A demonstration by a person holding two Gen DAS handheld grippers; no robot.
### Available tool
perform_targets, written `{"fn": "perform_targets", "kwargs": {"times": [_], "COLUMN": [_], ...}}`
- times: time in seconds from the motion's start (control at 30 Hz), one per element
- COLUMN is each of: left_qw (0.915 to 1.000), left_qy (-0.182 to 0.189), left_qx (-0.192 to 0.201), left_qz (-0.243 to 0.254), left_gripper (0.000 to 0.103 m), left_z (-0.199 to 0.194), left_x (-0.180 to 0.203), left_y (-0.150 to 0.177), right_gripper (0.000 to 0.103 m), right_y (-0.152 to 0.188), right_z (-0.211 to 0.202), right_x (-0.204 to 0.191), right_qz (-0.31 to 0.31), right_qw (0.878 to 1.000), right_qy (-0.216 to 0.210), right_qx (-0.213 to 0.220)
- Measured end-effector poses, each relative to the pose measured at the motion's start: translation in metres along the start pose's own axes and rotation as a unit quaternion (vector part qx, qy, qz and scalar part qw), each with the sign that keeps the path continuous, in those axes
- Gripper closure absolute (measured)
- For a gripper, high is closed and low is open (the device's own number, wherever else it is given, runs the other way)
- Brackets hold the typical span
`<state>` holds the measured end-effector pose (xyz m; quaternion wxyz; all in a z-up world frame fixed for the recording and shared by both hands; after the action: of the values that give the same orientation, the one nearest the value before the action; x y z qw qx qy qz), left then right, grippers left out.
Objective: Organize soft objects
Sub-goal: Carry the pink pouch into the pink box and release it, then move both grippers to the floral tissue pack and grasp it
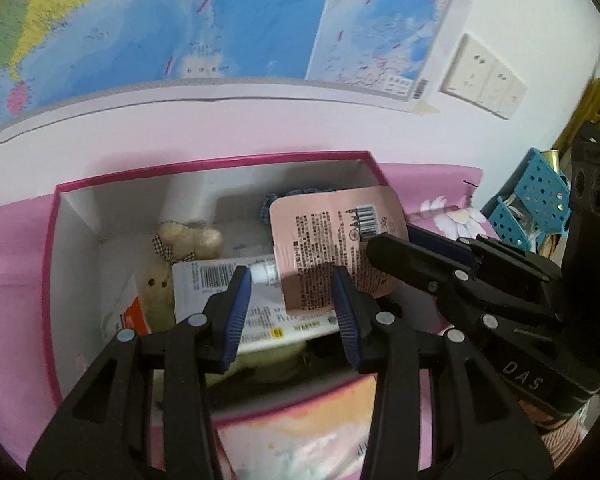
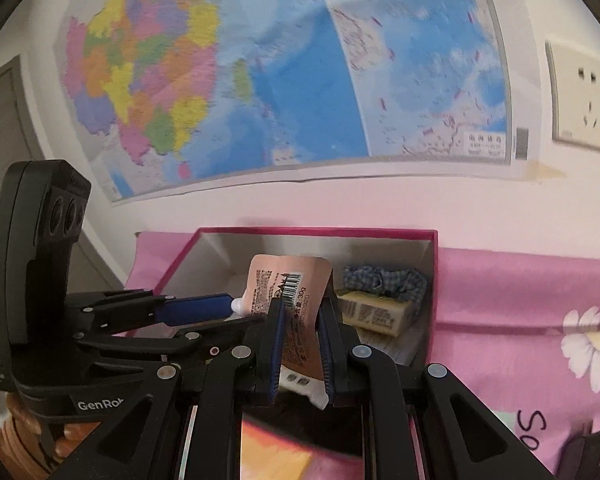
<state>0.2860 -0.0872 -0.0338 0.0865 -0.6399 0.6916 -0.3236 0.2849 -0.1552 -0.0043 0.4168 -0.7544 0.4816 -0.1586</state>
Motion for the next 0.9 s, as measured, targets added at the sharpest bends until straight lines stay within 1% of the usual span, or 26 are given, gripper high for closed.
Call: {"fn": "perform_targets", "kwargs": {"times": [0.1,0.17,0.3,0.4,0.43,0.5,0.57,0.6,0.63,0.67,0.7,0.77,0.83,0.9], "left_qw": [0.9999,0.9998,0.9999,0.9999,0.9998,0.9994,0.9986,0.9981,0.9975,0.9968,0.9963,0.9957,0.9964,0.9981], "left_qy": [-0.009,-0.007,-0.011,-0.002,0.002,0.015,0.029,0.035,0.041,0.045,0.043,0.032,0.019,0.005], "left_qx": [-0.011,-0.013,0.004,0.014,0.019,0.029,0.040,0.047,0.053,0.061,0.067,0.076,0.071,0.053], "left_qz": [-0.008,-0.012,0.001,0.004,0.006,0.009,0.018,0.020,0.023,0.028,0.033,0.042,0.042,0.031], "left_gripper": [0.061,0.061,0.061,0.061,0.061,0.061,0.061,0.061,0.060,0.057,0.055,0.051,0.050,0.050], "left_z": [0.010,0.010,-0.001,-0.013,-0.019,-0.035,-0.055,-0.066,-0.078,-0.090,-0.101,-0.120,-0.129,-0.132], "left_x": [-0.001,0.001,0.003,0.003,0.002,0.002,0.002,0.001,0.000,-0.002,-0.005,-0.018,-0.034,-0.054], "left_y": [-0.004,-0.005,-0.002,0.000,0.002,0.006,0.014,0.018,0.024,0.031,0.038,0.059,0.085,0.115], "right_gripper": [0.087,0.087,0.085,0.085,0.083,0.081,0.077,0.074,0.071,0.069,0.066,0.065,0.062,0.061], "right_y": [0.002,0.006,0.013,0.016,0.018,0.021,0.026,0.030,0.036,0.041,0.046,0.063,0.085,0.106], "right_z": [0.009,0.010,0.002,-0.011,-0.018,-0.030,-0.046,-0.053,-0.064,-0.072,-0.078,-0.088,-0.091,-0.090], "right_x": [0.015,0.020,0.020,0.016,0.012,0.002,-0.014,-0.023,-0.036,-0.046,-0.056,-0.078,-0.102,-0.120], "right_qz": [0.018,0.027,0.021,0.015,0.010,0.003,-0.006,-0.013,-0.023,-0.029,-0.036,-0.050,-0.061,-0.066], "right_qw": [1.000,0.999,0.999,1.000,1.000,1.000,1.000,0.999,0.998,0.997,0.996,0.992,0.987,0.983], "right_qy": [0.012,0.014,0.024,0.025,0.022,0.008,-0.017,-0.029,-0.047,-0.065,-0.080,-0.113,-0.146,-0.170], "right_qx": [-0.006,-0.009,-0.008,0.001,0.007,0.012,0.021,0.023,0.027,0.029,0.029,0.020,-0.004,-0.025]}}
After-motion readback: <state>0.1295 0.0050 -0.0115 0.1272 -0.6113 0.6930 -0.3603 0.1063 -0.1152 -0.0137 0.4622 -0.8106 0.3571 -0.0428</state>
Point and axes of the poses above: each gripper's, at about its wrist camera, not at the fingertips, and z roughly the way its jaws point, x to its right, y to its underside, the point moved 10 cm from there along z, roughly the way its jaws point, and after that the axes turned 9 degrees about -z, right-handed, at the moved point
